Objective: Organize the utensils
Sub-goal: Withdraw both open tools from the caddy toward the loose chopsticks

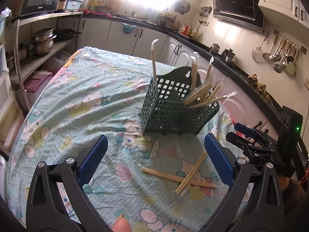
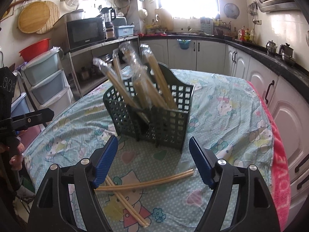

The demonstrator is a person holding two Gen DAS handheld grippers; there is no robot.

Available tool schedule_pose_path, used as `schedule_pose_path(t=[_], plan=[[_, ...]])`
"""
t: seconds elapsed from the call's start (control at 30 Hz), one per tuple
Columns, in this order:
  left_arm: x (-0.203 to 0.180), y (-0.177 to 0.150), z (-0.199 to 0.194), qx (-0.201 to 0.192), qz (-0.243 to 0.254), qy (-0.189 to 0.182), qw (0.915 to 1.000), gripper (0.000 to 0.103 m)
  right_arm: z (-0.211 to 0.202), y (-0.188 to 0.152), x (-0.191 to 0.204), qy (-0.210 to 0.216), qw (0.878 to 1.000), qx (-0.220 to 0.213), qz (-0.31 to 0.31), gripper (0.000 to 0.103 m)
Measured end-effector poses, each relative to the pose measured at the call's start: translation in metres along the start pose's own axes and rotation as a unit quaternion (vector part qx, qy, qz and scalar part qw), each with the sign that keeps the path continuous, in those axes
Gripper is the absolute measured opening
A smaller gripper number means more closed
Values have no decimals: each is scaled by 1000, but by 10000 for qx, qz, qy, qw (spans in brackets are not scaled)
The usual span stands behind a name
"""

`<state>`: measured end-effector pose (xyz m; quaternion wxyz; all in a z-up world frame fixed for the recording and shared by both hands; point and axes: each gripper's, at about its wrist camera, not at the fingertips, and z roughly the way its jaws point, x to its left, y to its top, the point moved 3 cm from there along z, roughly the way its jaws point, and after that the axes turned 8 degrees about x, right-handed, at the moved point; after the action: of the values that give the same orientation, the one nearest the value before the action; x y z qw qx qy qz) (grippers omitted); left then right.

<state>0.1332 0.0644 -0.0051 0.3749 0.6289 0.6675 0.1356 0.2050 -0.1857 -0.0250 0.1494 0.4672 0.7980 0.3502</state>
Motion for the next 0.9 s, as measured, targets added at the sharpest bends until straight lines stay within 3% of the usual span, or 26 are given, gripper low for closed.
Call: schedule_pose_path(t=[0.4,0.9], plan=[[10,-26,18,359,-247,41,9990,92,23,-28,3,10,9990,452,-22,74],[5,-51,55,987,-486,-270,9936,91,42,-51,-18,-106,9962,826,242,74]])
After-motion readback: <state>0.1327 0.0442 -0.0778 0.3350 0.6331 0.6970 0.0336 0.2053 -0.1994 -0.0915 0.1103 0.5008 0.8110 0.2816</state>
